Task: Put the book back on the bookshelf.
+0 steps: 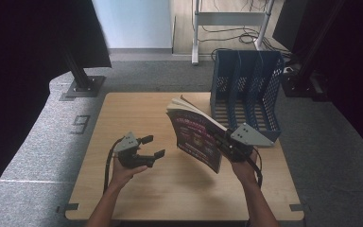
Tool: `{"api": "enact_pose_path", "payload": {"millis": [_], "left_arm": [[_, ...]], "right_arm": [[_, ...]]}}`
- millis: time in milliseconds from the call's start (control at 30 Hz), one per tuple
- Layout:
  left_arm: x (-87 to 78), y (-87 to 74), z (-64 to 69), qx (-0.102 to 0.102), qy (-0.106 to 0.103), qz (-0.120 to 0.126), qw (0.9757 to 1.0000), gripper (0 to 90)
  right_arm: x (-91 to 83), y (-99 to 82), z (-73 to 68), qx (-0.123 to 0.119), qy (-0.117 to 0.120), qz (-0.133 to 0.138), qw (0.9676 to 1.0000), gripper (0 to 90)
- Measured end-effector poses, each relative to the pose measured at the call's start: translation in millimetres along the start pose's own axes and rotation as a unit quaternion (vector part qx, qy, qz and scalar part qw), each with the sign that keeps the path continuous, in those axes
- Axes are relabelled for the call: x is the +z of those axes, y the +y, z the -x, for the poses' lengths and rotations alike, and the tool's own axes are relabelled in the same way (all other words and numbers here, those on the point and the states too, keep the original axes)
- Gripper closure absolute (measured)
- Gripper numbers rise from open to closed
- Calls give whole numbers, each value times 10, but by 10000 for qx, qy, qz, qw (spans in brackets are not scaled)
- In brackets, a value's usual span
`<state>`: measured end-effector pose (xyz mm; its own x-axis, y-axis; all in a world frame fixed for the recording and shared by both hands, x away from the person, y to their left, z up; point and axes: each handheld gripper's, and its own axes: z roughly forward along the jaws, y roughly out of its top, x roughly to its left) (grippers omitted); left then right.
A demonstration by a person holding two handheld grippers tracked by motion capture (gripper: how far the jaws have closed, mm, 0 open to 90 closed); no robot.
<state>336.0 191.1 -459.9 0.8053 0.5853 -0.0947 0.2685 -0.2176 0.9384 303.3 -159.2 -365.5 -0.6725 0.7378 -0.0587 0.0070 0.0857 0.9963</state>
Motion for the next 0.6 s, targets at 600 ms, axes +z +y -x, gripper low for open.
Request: {"api": "enact_pose_path", "payload": {"millis": [600], "left_arm": [[-89,-284,-64,-217,106,-145,9996,210]], "right_arm": [[-46,179,159,117,-353,106,9993,819]]}}
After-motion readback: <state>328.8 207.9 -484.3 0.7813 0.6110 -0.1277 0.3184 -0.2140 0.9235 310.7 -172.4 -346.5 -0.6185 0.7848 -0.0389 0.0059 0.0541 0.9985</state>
